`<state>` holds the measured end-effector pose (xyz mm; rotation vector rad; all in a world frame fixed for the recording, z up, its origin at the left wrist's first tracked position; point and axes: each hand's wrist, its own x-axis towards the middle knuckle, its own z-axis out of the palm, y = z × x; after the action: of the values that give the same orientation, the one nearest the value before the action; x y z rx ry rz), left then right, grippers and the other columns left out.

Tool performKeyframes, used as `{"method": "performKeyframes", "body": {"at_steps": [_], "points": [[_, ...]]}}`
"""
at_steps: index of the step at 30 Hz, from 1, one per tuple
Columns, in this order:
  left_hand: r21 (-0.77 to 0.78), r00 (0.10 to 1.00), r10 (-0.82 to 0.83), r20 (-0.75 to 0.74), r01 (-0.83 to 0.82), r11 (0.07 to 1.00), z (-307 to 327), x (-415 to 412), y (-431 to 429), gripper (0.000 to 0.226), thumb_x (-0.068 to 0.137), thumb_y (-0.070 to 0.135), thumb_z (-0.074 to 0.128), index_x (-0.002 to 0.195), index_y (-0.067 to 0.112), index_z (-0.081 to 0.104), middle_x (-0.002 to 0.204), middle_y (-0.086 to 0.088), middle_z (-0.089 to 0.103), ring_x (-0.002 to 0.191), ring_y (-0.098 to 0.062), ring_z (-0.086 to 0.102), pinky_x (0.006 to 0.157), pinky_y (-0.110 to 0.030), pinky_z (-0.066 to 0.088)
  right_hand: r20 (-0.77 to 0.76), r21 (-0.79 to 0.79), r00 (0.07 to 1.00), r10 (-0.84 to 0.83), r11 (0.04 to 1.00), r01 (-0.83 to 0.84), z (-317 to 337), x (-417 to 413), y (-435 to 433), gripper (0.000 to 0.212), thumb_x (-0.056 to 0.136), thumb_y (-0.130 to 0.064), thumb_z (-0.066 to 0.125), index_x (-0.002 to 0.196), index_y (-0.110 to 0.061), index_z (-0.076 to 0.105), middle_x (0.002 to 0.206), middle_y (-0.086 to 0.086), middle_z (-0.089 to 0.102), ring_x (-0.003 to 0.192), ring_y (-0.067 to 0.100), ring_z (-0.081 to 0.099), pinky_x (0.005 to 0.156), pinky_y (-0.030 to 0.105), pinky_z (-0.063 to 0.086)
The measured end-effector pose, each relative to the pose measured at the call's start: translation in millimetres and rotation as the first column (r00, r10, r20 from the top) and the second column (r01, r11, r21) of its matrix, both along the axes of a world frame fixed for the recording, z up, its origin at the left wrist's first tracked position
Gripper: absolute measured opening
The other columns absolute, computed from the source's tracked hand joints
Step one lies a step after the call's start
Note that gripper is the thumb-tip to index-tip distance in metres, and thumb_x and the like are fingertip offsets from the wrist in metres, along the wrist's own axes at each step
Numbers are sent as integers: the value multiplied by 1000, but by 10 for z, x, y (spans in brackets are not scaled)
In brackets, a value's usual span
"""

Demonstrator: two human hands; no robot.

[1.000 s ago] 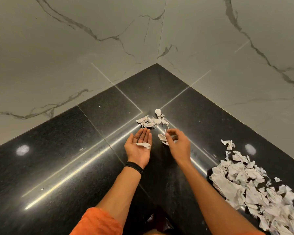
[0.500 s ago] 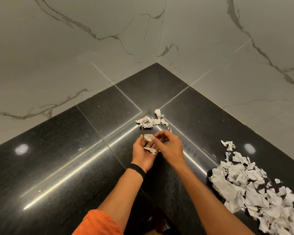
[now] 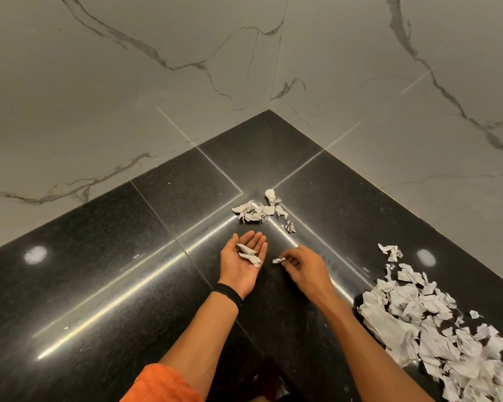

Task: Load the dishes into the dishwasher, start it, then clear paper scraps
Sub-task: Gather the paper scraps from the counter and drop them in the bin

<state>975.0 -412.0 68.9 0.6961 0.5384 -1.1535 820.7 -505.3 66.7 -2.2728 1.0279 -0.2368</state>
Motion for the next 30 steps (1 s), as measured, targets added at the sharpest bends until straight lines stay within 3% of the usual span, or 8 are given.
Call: {"method": "performKeyframes", "body": {"at_steps": [4,9,11,15,18,21,26,30], "points": [[41,999,-46,19,45,998,-18,-35,-21,42,108,31,44,128,-3,60,133,-25,63,120,-36,62,100,-44,49,309,143,916,-256,965,222,241,123,124,14,90,-22,76,97,-33,72,88,-15,69,83,1,63,73,16,49],[14,996,-92,-17,92,996,67,-144,-133,48,108,36,39,117,-5,63,121,-31,67,109,-42,67,101,-49,50,312,282,948,-58,959,-34,462,409,118,19,83,-20,81,99,-30,77,92,-14,74,91,2,67,81,16,51],[4,997,-70,-27,70,998,89,-114,-131,42,107,31,41,111,-2,66,118,-26,68,108,-36,67,97,-45,52,345,352,925,-159,936,30,467,450,-36,18,84,-16,80,101,-22,78,90,-12,75,87,0,68,80,19,53],[19,998,-61,-28,61,998,88,-37,-94,37,107,27,45,113,-3,66,120,-24,67,115,-35,63,99,-45,50,182,64,953,-241,970,233,295,425,-445,23,88,-28,76,111,-24,75,101,-12,70,89,4,65,83,27,54],[38,998,-52,-30,53,998,88,-22,-108,39,107,29,45,115,-4,65,122,-25,66,115,-35,62,101,-45,47,-25,-57,991,-132,990,130,112,424,-578,28,92,-28,72,120,-23,72,111,-2,66,102,16,62,91,34,48],[47,998,-52,-16,53,998,72,-8,-128,41,107,31,46,118,-4,64,124,-25,66,117,-36,62,103,-46,47,-50,-107,992,-112,989,106,28,419,-575,17,94,-19,68,110,-22,75,104,-1,67,99,19,64,89,36,51],[54,997,-71,28,69,996,55,-27,-156,43,107,34,46,124,-1,63,128,-24,64,121,-35,61,105,-44,47,246,153,915,-320,945,289,194,409,-365,22,88,-21,76,109,-25,73,93,-12,71,86,2,66,81,28,58],[-19,996,-86,0,86,996,46,-94,-227,47,106,36,42,124,-3,62,125,-28,66,112,-38,68,101,-47,53,356,309,927,-120,951,5,505,475,-13,19,85,-17,80,103,-24,75,91,-11,75,88,2,69,76,14,53]]}}
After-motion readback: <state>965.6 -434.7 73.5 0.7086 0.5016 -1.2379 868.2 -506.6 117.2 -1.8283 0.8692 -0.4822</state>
